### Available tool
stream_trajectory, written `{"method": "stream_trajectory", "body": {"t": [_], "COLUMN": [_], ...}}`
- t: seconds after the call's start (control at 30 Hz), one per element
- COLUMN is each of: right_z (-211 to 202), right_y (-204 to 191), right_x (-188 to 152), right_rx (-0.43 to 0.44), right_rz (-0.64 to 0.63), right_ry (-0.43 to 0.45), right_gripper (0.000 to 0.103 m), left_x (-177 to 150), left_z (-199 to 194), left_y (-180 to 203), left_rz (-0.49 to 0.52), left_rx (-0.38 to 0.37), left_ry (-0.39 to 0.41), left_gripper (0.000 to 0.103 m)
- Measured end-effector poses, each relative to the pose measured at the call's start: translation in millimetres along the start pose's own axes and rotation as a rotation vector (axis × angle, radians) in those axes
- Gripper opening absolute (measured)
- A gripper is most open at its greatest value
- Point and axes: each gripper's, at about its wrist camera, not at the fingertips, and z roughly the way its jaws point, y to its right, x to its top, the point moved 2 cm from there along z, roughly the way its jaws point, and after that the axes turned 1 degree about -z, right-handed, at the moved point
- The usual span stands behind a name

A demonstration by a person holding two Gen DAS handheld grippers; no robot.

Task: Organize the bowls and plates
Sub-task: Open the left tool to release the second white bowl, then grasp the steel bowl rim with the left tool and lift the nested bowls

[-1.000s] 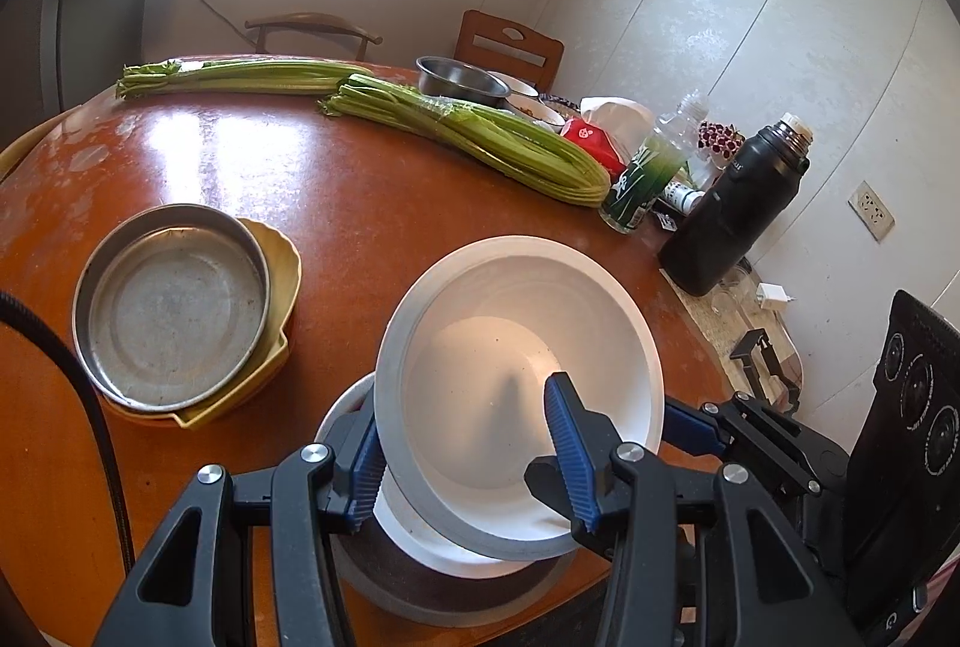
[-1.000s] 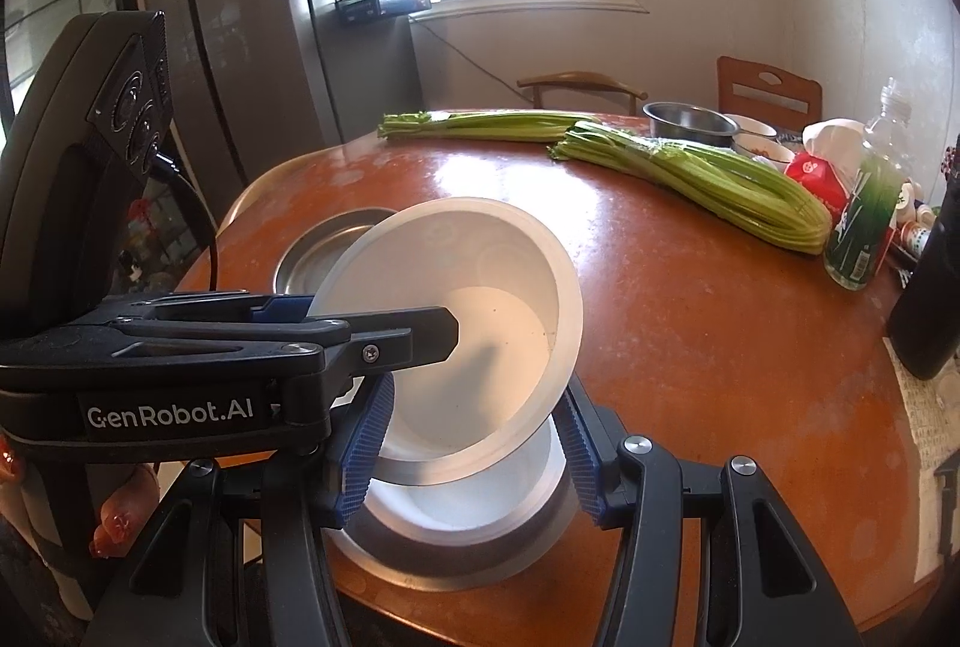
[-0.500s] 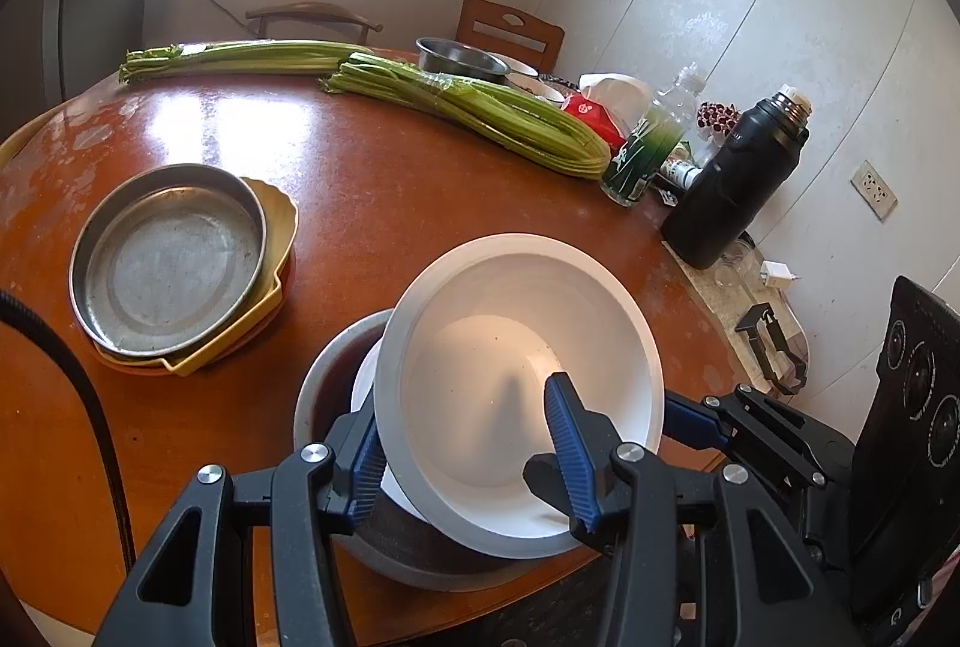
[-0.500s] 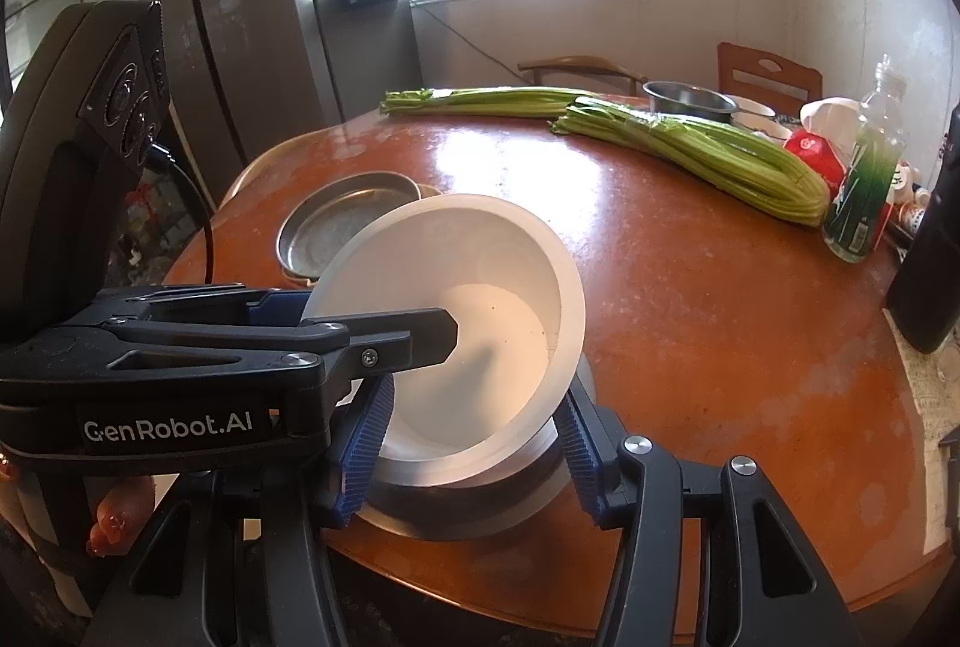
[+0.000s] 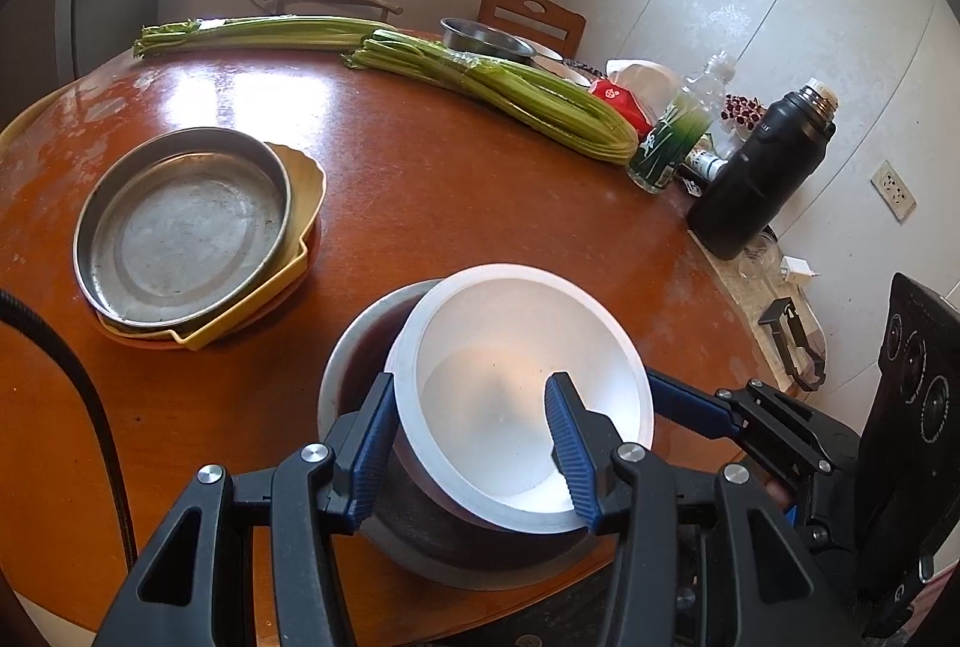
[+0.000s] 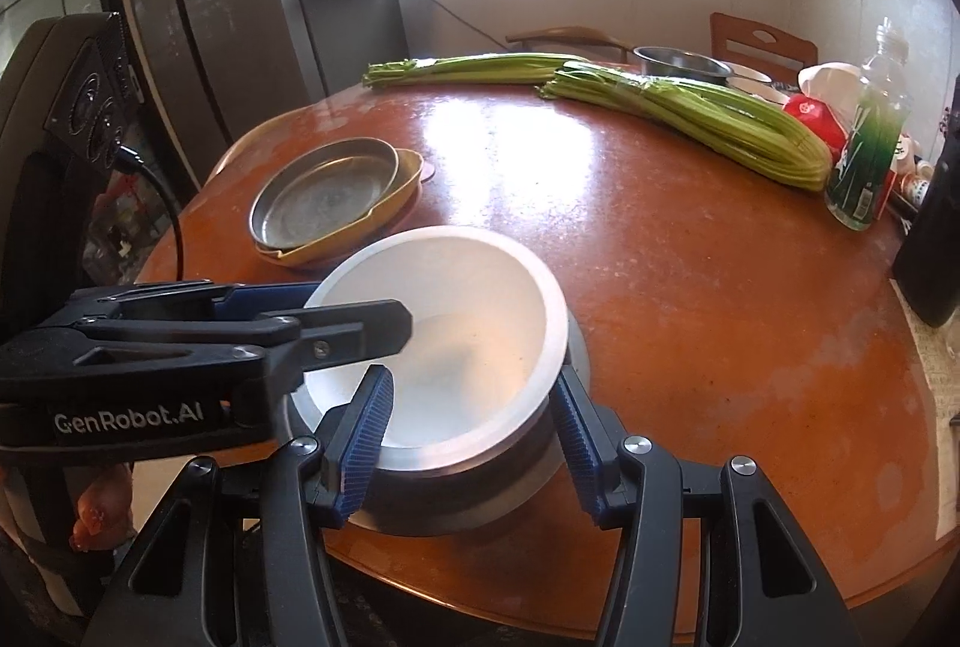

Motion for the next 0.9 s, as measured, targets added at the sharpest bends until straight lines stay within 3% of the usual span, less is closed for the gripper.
{"method": "stream_trajectory", "body": {"t": [0.33, 0.9], "right_z": [4.5, 34.3], "right_y": [17.8, 21.0], "right_x": [-1.6, -9.0], "right_rx": [-0.039, 0.113], "right_rz": [0.065, 0.157], "right_ry": [-0.013, -0.13], "right_gripper": [0.061, 0.066], "left_x": [-6.6, -14.5], "left_z": [-4.6, 21.9], "left_y": [-21.6, -29.4], "left_rz": [-0.028, -0.066], "left_rx": [0.075, 0.004], "left_ry": [0.012, -0.064], "left_gripper": [0.05, 0.053]}}
